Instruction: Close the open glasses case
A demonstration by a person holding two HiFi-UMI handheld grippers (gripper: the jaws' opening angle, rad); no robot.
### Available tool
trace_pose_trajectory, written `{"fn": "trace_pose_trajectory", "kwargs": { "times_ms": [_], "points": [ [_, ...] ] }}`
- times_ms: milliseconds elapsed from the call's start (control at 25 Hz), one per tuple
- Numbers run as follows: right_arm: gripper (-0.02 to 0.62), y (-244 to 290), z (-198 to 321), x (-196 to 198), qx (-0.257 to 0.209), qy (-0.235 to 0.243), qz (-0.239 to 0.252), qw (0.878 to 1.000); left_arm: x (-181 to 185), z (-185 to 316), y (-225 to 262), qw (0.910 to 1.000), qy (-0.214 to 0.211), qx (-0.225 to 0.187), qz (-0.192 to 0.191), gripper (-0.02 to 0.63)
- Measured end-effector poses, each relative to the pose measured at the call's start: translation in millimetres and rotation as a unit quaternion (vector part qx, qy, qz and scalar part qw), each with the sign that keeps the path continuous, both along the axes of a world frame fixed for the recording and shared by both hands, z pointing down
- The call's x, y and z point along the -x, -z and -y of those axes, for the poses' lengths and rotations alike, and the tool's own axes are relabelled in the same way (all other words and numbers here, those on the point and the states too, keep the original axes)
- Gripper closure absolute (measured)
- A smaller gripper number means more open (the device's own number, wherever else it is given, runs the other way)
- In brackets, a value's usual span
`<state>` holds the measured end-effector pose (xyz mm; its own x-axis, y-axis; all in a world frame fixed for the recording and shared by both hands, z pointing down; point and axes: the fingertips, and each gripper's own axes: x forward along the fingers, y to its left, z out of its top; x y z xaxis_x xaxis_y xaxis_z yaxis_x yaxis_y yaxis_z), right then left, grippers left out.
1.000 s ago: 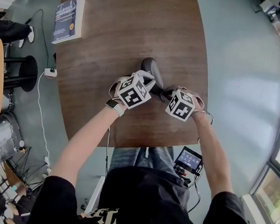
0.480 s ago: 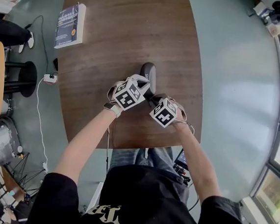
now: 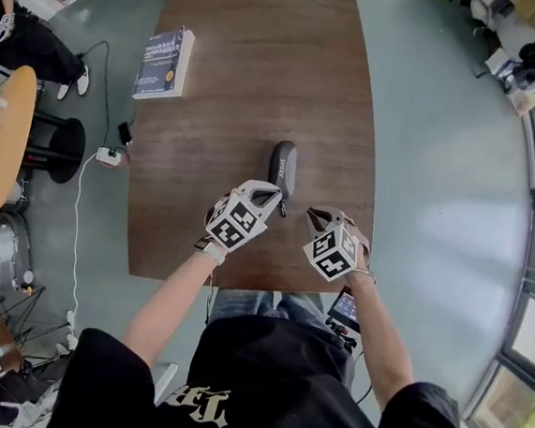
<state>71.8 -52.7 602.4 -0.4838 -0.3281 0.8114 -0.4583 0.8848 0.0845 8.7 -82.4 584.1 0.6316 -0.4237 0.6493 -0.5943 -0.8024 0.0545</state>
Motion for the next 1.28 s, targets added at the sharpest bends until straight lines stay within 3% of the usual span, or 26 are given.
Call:
{"fn": "trace_pose_trajectory", "kwargs": {
  "times_ms": [160,320,400,720,840,1280],
  "points": [
    [0.607,72.6,-19.3,-6.7,-0.083,0.020,0.049,0.995,-1.0,-49.8,51.8,0.9951,0.054,-0.016,-0.081,0.600],
    [0.607,147.8,-25.0,-20.7,-0.126,0.020,0.139,0.982,-7.5,-68.0,122.6,0.9786,0.098,-0.073,-0.165,0.600],
    [0.607,174.4,-31.7,-30.0,-0.127,0.013,0.177,0.976,-11.1,-76.0,152.8,0.9712,0.113,-0.101,-0.184,0.600],
    [0.607,222.8,-42.1,-49.9,-0.126,-0.022,0.249,0.960,-14.4,-97.6,211.7,0.9536,0.143,-0.166,-0.207,0.600],
    [0.607,229.0,-40.2,-44.1,-0.124,-0.032,0.261,0.957,-10.5,-98.9,211.9,0.9529,0.148,-0.169,-0.204,0.600],
    [0.607,225.1,-40.9,-21.3,-0.126,0.009,0.277,0.953,2.7,-104.1,221.2,0.9466,0.169,-0.187,-0.202,0.600]
  ]
}}
